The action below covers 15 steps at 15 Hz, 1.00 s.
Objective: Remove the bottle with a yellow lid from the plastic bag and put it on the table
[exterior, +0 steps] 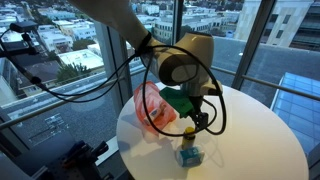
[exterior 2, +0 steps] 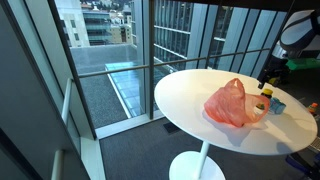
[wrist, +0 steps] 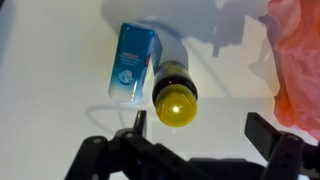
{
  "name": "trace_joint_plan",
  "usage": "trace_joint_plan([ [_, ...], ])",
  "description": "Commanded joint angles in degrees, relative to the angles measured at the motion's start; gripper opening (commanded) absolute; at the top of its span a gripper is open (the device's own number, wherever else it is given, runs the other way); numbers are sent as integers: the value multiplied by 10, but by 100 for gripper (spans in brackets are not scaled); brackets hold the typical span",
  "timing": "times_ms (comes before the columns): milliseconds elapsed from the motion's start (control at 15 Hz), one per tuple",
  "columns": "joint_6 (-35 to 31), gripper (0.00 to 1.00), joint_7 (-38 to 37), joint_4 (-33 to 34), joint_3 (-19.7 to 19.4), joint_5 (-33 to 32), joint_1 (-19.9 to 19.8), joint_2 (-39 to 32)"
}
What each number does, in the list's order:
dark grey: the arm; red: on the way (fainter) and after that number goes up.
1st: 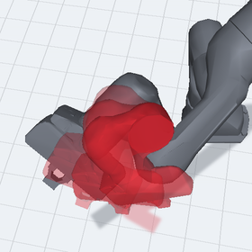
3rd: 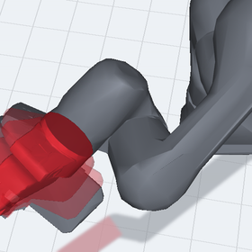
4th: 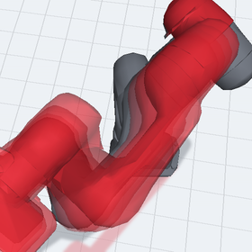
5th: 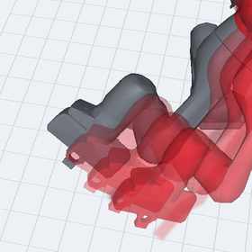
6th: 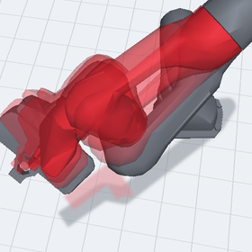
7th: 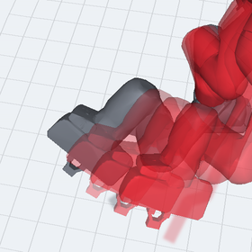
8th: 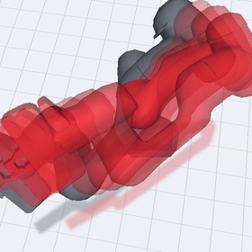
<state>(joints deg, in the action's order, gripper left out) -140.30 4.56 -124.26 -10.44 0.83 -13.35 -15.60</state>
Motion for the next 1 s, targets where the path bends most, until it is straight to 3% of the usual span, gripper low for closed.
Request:
trace_joint_plan([
  [0, 47, 100, 34, -12, 9, 9, 0, 47],
  [267, 97, 100, 53, -20, 22, 15, 13, 82],
  [933, 144, 100, -54, -57, 44, -11, 75, 190],
])
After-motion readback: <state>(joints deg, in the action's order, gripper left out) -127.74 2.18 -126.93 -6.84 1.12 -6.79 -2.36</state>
